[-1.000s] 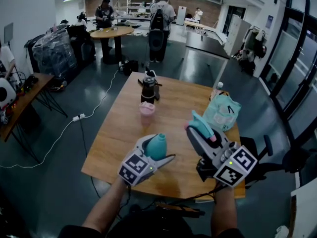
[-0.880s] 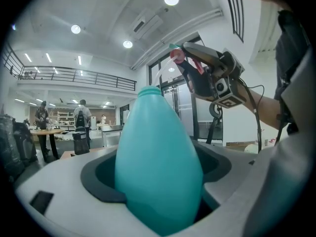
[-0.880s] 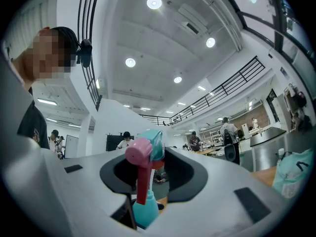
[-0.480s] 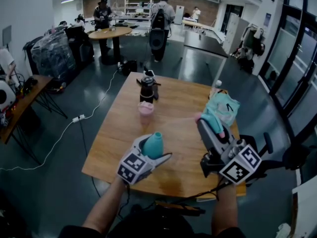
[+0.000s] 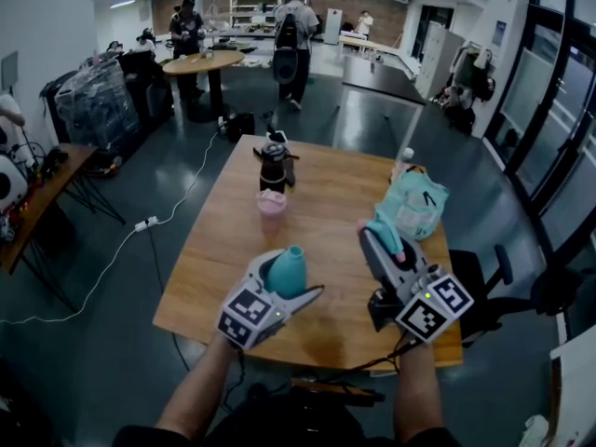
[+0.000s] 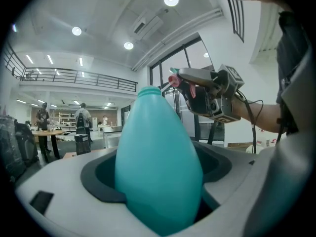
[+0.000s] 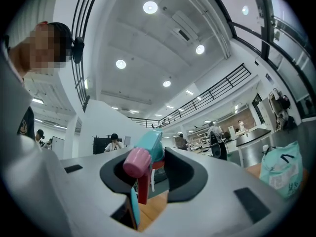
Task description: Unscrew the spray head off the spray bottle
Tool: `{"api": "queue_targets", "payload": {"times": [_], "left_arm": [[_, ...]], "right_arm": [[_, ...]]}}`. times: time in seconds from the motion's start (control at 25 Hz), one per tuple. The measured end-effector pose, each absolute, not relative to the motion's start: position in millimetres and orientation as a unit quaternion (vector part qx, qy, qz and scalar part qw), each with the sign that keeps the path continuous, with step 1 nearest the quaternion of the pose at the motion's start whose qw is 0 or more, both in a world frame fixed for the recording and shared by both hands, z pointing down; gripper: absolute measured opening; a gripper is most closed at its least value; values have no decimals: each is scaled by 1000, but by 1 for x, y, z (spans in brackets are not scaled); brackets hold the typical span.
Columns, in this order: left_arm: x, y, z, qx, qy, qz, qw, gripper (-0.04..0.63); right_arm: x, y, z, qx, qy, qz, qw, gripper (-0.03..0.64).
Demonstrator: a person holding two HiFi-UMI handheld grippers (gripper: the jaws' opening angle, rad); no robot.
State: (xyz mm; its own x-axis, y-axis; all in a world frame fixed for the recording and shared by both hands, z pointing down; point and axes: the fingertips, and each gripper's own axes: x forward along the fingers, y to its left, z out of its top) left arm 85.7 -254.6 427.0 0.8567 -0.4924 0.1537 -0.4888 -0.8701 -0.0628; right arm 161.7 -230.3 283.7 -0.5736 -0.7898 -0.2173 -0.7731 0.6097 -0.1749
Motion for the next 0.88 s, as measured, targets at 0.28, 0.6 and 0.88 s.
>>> {"api": "queue_targets", "payload": {"times": [0.28,0.6,0.88], "left_arm": [[87,-251,418,-965,252,-75,12,426],[88,-247,413,-966,249,-72,16,426],[89,-246,410,-966,247,-71,17,426]], "right_arm": [[159,-237,312,-450,885,-46,112,135],[152,-239,336,-457,884,-49,84,135],[149,-238,347,-459,883,-51,81,135]]}}
